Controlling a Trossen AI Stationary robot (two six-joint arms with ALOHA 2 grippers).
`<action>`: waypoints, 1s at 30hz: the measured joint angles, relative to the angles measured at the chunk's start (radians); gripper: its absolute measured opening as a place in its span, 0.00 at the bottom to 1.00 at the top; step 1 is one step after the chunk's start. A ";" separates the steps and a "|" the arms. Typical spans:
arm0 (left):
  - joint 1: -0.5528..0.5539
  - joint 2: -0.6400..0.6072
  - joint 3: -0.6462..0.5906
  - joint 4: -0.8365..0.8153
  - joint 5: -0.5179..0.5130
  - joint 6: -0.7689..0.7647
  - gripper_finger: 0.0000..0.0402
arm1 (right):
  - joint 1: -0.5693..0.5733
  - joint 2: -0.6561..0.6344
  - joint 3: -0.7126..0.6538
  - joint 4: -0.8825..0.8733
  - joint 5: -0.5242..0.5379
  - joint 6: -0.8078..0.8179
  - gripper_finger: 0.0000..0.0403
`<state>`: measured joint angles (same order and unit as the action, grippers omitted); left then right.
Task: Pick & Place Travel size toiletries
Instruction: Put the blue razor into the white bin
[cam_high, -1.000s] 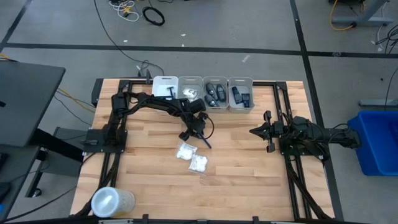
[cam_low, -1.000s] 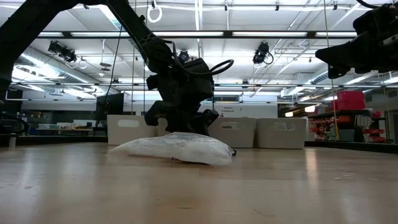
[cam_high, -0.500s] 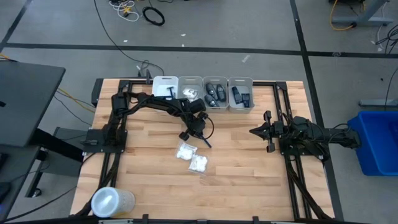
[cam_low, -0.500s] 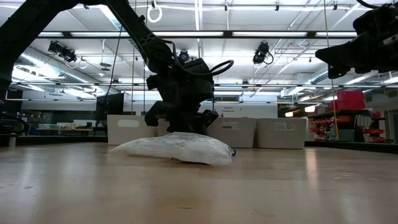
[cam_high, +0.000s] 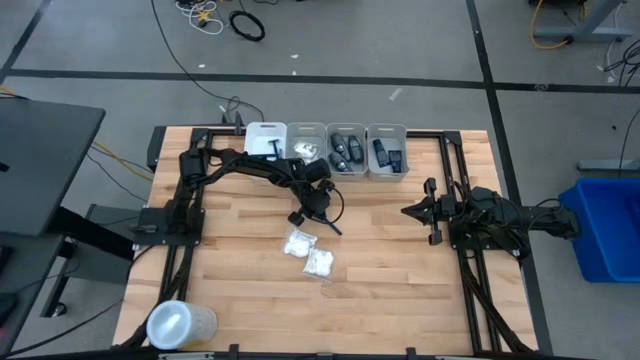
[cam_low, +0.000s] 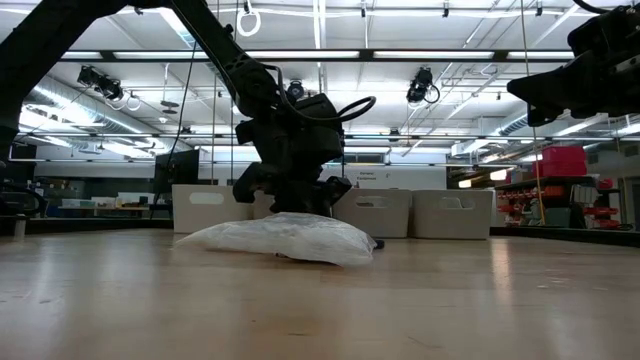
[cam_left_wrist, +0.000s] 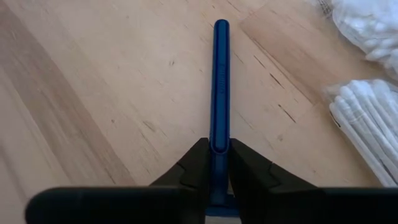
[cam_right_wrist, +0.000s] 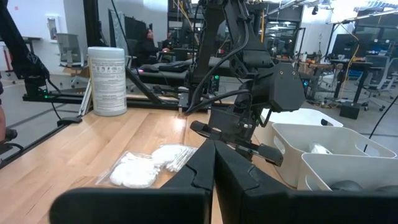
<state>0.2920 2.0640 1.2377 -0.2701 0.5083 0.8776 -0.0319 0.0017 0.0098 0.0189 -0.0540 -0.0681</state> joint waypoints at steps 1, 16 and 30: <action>0.000 0.000 0.000 0.000 0.000 0.000 0.15 | 0.000 0.000 0.000 0.000 0.000 0.000 0.03; -0.002 0.000 0.025 -0.040 -0.032 -0.027 0.13 | 0.000 0.000 0.000 0.000 0.000 0.000 0.03; -0.024 -0.037 0.064 -0.093 -0.101 -0.028 0.12 | 0.000 0.000 0.000 0.000 0.000 0.000 0.03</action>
<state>0.2684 2.0266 1.3014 -0.3628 0.4077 0.8500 -0.0321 0.0017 0.0098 0.0186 -0.0541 -0.0681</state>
